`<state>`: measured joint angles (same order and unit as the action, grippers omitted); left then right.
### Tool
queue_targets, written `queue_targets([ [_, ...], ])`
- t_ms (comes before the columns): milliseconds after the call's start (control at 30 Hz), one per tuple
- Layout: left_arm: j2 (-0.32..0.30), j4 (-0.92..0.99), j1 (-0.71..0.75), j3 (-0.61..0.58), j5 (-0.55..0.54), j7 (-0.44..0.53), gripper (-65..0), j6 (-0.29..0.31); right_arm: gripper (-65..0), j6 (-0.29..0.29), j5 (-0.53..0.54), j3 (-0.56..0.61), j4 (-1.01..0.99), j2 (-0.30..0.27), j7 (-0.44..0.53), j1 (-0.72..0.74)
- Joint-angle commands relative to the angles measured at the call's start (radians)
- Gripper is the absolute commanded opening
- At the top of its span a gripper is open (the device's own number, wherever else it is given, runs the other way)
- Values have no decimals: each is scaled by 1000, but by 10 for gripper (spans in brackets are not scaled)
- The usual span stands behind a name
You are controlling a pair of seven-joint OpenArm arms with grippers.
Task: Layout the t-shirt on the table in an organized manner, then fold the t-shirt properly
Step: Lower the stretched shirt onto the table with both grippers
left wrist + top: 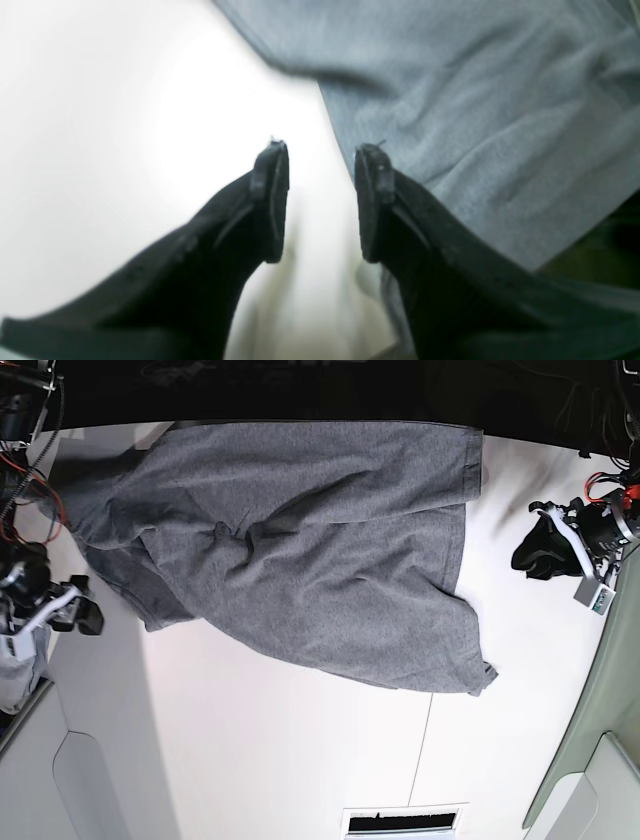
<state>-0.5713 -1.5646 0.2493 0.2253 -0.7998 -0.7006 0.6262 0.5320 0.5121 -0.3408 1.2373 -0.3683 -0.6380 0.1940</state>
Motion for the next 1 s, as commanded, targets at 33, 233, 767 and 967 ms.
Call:
queue_targets([
  [33,-16,100,-93,-56,21,68,-405,-47,-307,-8,-9,61,-56,-2,46,66],
  [233,69,426,-362,-129,87,102,-405,-103,-310,-38,-56,189,-215,47,63,150],
  [767,228,784,-671,-215,218,204,-475,-143,-650,-8,-60,205,-217,83,13,147],
  [967,207,774,-708,-278,262,217,-650,-58,-650,-8,-60,195,-167,60,43,160],
])
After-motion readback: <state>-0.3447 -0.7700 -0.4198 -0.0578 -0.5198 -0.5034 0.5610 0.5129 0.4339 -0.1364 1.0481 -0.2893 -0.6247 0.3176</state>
